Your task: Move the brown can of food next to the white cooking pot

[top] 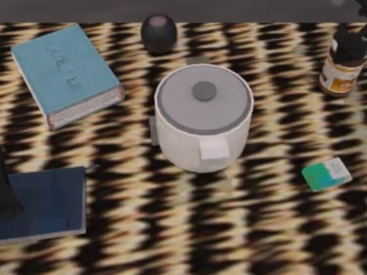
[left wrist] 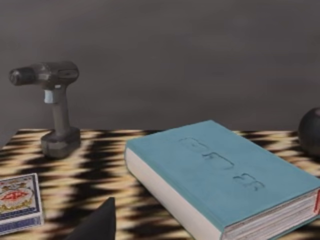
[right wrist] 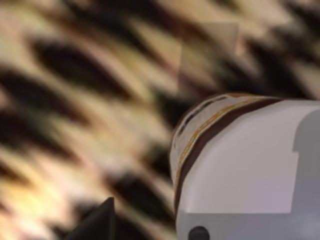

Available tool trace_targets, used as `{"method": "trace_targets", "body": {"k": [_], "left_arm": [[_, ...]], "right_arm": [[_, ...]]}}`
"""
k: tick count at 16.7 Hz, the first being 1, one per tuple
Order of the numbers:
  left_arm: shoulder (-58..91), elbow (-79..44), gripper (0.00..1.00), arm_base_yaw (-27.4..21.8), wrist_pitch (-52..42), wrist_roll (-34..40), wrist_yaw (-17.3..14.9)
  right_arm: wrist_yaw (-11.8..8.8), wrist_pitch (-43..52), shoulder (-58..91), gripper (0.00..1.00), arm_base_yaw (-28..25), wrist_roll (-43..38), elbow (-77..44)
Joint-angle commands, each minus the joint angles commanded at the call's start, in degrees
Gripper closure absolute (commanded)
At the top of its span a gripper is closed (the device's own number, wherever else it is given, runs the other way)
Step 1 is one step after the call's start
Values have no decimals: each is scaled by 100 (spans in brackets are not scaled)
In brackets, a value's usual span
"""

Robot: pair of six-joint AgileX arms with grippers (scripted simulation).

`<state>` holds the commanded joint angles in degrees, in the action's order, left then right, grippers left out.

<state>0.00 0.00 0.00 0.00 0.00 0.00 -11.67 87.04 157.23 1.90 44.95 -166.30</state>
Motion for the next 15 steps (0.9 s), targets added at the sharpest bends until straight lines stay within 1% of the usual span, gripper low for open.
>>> {"method": "trace_targets", "body": {"k": [2, 9, 14, 15], "left_arm": [[0, 0, 0, 0, 0, 0, 0], [0, 0, 0, 0, 0, 0, 0], [0, 0, 0, 0, 0, 0, 0], [0, 0, 0, 0, 0, 0, 0]], "right_arm": [[4, 47, 179, 0, 2, -21, -216], [39, 357, 1318, 0, -75, -102, -1720], [42, 382, 1416, 0, -83, -109, -1830], [42, 382, 1416, 8, -83, -109, -1830]]}}
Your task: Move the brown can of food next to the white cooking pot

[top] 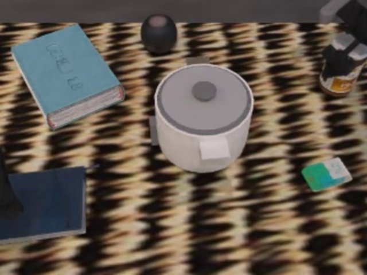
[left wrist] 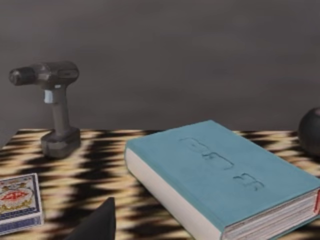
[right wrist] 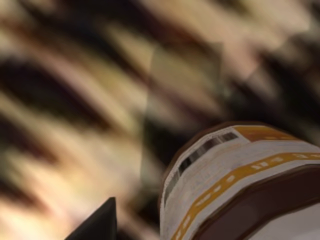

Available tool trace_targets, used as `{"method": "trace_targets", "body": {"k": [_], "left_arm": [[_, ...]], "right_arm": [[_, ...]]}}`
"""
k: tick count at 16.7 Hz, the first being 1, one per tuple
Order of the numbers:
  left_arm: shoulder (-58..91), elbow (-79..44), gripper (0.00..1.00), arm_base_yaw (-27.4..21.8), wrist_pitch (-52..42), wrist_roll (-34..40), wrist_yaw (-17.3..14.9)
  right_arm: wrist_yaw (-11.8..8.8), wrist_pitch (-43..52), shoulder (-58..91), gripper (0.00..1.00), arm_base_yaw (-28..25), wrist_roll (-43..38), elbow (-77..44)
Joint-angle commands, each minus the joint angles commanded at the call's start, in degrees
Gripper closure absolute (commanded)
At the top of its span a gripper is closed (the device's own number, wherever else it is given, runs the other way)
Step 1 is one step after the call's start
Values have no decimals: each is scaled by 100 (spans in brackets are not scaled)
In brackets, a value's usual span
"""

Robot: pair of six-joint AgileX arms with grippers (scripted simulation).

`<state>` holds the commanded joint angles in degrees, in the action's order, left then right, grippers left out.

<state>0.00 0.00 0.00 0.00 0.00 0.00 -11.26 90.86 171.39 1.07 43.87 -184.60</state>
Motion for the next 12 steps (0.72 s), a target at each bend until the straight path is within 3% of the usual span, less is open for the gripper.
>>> {"method": "trace_targets", "body": {"k": [12], "left_arm": [[0, 0, 0, 0, 0, 0, 0]], "right_arm": [[0, 0, 0, 98, 0, 0, 0]]}}
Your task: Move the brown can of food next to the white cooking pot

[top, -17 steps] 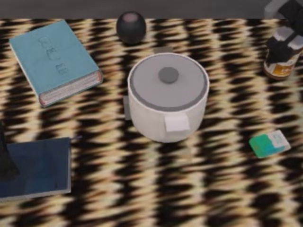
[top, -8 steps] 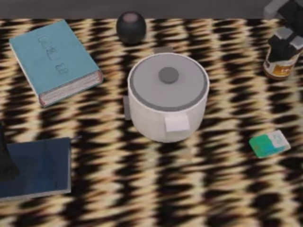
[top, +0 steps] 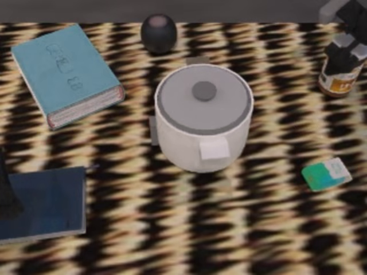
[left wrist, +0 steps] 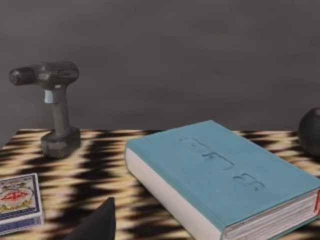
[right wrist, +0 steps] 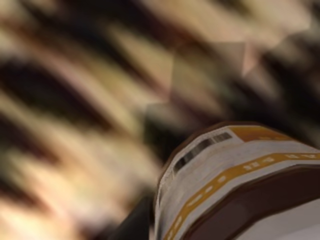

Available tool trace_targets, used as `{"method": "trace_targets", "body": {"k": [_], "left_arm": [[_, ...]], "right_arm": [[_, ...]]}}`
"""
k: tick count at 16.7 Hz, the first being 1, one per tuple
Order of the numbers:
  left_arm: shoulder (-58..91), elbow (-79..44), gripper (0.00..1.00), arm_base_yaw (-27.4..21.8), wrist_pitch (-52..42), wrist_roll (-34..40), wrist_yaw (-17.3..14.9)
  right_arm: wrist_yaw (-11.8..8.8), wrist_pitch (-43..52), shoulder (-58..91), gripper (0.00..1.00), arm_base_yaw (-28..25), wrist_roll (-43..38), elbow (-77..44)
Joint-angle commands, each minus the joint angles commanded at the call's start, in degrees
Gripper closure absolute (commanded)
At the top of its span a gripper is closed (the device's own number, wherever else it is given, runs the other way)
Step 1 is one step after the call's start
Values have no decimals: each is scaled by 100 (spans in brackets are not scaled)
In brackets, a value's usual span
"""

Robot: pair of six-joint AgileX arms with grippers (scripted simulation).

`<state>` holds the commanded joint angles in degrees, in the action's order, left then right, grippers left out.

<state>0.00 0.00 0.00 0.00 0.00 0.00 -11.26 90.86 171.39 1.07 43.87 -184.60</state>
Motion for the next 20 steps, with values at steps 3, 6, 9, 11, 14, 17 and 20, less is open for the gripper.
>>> {"method": "trace_targets", "body": {"k": [3, 6, 9, 11, 14, 17, 20], "left_arm": [[0, 0, 0, 0, 0, 0, 0], [0, 0, 0, 0, 0, 0, 0], [0, 0, 0, 0, 0, 0, 0], [0, 0, 0, 0, 0, 0, 0], [0, 0, 0, 0, 0, 0, 0], [0, 0, 0, 0, 0, 0, 0], [0, 0, 0, 0, 0, 0, 0]], "right_arm": [[0, 0, 0, 100, 0, 0, 0], [0, 0, 0, 100, 0, 0, 0], [-1, 1, -2, 100, 22, -9, 2], [-1, -30, -73, 100, 25, -13, 75], [-4, -236, -548, 100, 24, -19, 616], [-12, -561, -1339, 100, 8, -18, 1693], [-25, -949, -2306, 100, -10, -17, 3234]]}}
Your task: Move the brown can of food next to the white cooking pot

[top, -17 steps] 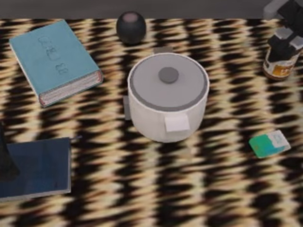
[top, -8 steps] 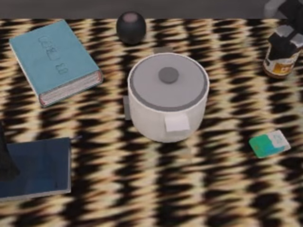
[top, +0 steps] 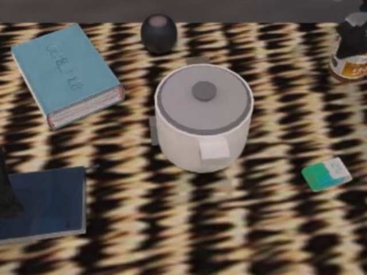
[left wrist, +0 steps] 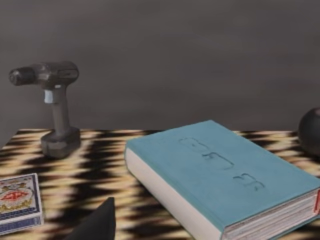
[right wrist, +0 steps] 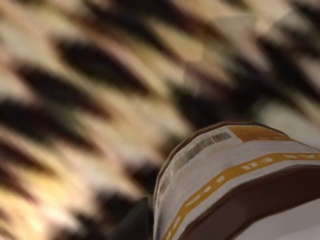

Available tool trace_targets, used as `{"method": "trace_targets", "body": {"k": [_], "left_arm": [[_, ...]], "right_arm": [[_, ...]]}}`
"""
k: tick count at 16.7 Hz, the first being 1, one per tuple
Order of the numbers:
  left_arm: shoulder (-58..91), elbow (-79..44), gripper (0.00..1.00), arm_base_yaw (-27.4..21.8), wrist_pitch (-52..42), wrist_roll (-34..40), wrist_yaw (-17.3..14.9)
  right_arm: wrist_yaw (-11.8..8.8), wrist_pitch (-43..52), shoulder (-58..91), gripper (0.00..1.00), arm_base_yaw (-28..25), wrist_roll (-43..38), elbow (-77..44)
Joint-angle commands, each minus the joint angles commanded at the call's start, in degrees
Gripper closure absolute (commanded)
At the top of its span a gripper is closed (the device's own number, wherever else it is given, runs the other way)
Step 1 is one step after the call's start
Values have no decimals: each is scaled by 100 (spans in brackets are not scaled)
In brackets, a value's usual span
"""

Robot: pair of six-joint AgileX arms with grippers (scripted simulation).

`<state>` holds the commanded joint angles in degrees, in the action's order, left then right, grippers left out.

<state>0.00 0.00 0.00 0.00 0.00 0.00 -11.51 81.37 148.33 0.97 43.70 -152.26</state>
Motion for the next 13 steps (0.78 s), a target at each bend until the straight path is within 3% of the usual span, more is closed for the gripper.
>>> {"method": "trace_targets", "body": {"k": [7, 13], "left_arm": [[0, 0, 0, 0, 0, 0, 0], [0, 0, 0, 0, 0, 0, 0]], "right_arm": [[-35, -873, -2175, 100, -32, 12, 3249], [-46, -1117, -2755, 100, -39, 23, 3897]]}}
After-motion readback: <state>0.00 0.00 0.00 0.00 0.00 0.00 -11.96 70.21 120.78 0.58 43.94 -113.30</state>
